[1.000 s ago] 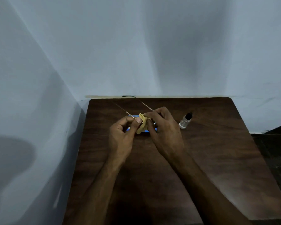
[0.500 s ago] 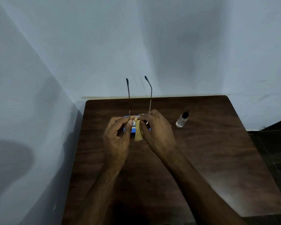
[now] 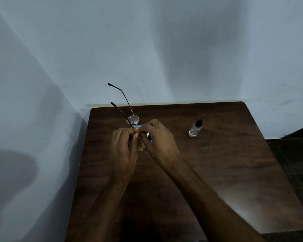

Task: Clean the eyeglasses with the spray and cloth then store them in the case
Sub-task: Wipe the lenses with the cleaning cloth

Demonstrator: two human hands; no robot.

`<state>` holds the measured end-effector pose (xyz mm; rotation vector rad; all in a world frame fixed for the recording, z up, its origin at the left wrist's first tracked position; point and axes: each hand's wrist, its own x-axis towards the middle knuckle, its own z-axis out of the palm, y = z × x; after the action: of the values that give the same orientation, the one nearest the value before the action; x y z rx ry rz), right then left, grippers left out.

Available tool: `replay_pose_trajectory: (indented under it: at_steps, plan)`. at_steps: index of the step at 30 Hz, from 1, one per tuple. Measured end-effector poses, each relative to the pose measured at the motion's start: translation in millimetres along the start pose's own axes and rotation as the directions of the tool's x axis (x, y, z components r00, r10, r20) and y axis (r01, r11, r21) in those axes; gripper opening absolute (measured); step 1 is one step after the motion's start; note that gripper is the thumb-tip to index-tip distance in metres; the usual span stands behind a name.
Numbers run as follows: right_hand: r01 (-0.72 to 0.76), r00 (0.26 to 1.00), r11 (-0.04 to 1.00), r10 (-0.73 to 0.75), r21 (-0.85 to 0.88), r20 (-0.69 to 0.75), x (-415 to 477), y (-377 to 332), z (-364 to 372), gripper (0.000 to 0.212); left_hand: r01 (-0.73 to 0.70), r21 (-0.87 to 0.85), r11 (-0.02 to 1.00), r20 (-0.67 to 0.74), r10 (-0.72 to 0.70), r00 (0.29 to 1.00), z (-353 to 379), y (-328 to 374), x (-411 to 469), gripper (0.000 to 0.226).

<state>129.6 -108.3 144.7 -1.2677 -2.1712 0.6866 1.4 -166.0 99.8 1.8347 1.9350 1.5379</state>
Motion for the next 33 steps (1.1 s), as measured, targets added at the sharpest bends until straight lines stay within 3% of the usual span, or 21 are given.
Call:
replay_pose_trajectory:
  at_steps: [10, 15, 19, 26, 30, 33]
  plan:
    - [0.004, 1.0, 0.997, -0.002, -0.08, 0.026, 6, 2, 13, 0.021, 0.083, 0.08, 0.993, 0.023, -0.085, 0.996, -7, 2, 1, 0.015]
    - [0.017, 0.997, 0.985, -0.031, -0.171, -0.077, 9, 2, 17, 0.02, 0.143, 0.002, 0.99, -0.037, -0.143, 0.989, -6, 8, 11, 0.018]
    - [-0.034, 0.992, 0.984, 0.013, -0.173, -0.124, 14, 2, 16, 0.016, 0.14, -0.032, 0.99, -0.003, -0.14, 0.99, -1, 11, 11, 0.016]
    - [0.058, 0.997, 0.986, -0.065, -0.156, -0.037, -3, 12, 11, 0.02, 0.198, -0.07, 0.978, -0.055, -0.202, 0.978, 0, 8, 9, 0.013]
    - [-0.018, 0.994, 0.966, -0.01, -0.257, -0.105, 2, 21, 7, 0.018, 0.134, -0.036, 0.99, -0.017, -0.135, 0.991, 5, 8, 6, 0.012]
    - [-0.016, 0.993, 0.974, -0.011, -0.227, -0.118, 10, 14, 9, 0.019, 0.096, -0.015, 0.995, 0.019, -0.095, 0.995, 8, 6, 11, 0.016]
